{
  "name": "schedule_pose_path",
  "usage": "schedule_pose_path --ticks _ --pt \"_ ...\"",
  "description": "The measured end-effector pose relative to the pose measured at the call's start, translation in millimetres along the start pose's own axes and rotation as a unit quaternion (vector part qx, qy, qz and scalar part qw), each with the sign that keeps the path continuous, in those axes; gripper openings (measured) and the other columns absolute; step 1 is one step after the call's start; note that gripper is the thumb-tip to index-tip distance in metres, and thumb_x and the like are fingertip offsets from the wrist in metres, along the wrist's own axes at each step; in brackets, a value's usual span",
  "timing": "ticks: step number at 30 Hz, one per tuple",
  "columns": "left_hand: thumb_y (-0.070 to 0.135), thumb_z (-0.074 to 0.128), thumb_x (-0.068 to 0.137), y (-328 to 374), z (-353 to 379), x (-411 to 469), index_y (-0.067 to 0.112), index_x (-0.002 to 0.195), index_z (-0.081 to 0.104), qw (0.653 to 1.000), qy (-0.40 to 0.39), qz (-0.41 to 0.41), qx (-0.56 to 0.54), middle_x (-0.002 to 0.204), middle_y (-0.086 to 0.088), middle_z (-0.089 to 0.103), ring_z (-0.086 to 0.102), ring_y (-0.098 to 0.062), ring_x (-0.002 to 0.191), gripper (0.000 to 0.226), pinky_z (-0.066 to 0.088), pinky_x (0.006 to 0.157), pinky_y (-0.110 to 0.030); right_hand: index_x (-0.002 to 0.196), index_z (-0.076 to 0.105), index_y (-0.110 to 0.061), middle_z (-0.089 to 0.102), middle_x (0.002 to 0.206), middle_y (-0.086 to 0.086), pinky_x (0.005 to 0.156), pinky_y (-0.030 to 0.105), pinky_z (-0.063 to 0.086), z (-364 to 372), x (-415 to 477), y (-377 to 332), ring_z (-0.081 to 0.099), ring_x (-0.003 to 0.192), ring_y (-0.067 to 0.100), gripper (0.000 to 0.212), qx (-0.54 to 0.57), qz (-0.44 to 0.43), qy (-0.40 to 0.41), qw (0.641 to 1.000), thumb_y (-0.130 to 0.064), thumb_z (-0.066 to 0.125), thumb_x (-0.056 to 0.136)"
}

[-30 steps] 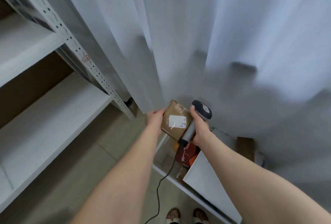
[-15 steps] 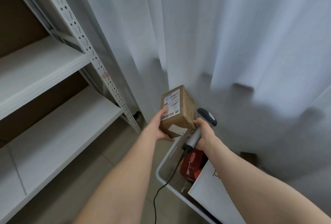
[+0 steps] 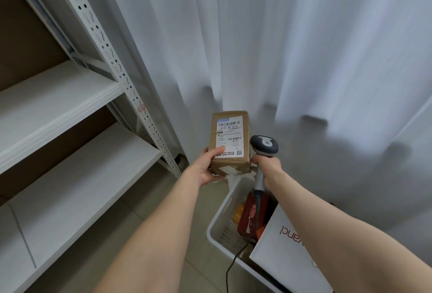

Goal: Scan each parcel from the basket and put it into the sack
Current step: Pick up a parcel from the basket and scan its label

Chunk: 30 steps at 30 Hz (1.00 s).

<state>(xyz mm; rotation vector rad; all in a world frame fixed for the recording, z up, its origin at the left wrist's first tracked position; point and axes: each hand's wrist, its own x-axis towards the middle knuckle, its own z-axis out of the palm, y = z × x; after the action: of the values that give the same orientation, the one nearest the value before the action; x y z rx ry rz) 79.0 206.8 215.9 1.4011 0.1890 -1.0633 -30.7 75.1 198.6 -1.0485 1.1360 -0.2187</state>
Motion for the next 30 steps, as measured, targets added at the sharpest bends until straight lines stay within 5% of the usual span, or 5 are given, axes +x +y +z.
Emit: schedule_pose_path --ticks 2,4,8,15,30 --pt "0.014 0.074 0.079 2.7 -3.1 2.0 0.023 0.135 0.044 0.999 0.032 0.037 0.011 0.112 -0.008 0.065 0.060 -0.029 0.100 0.065 0.052 0.077 -0.051 0.099 0.058 -0.008 0.062 0.087 0.006 0.089 0.040 0.052 2.2 -5.0 -6.3 0.062 0.084 0.022 0.014 -0.011 -0.015 0.014 1.000 -0.004 0.063 0.086" --pt "0.009 0.074 0.079 4.8 -6.8 3.1 0.025 0.134 0.040 0.996 0.055 0.062 0.028 0.104 -0.003 0.064 0.061 -0.026 0.094 0.066 0.051 0.082 -0.051 0.093 0.058 -0.007 0.063 0.079 0.008 0.072 0.033 0.051 2.9 -11.8 -13.0 0.059 0.066 0.018 0.006 0.011 -0.027 0.002 1.000 -0.004 0.061 0.088" --pt "0.006 0.073 0.080 4.8 -10.1 0.3 0.027 0.138 0.035 0.993 0.062 0.088 0.047 0.103 0.000 0.062 0.062 -0.021 0.088 0.072 0.050 0.066 -0.037 0.091 0.060 -0.006 0.059 0.064 0.009 0.049 0.026 0.044 3.3 -30.9 -26.3 0.050 0.048 0.015 0.002 0.007 -0.032 -0.073 0.997 -0.006 0.058 0.090" --pt "0.007 0.073 0.079 1.6 -12.4 0.7 0.028 0.141 0.032 0.991 0.061 0.091 0.074 0.116 -0.005 0.062 0.063 -0.023 0.092 0.077 0.052 0.079 -0.045 0.098 0.058 -0.004 0.059 0.063 0.011 0.048 0.025 0.044 12.9 -54.7 -42.4 0.049 0.046 0.015 0.010 -0.005 -0.044 -0.119 0.992 -0.009 0.058 0.089" --pt "0.003 0.071 0.081 0.1 -11.5 -2.6 0.025 0.141 0.030 0.991 0.060 0.092 0.077 0.128 -0.009 0.058 0.060 -0.020 0.085 0.076 0.047 0.062 -0.034 0.087 0.053 -0.008 0.054 0.062 0.008 0.047 0.023 0.043 2.4 -75.1 -64.2 0.047 0.045 0.014 0.002 -0.063 -0.033 -0.139 0.988 -0.009 0.054 0.088"
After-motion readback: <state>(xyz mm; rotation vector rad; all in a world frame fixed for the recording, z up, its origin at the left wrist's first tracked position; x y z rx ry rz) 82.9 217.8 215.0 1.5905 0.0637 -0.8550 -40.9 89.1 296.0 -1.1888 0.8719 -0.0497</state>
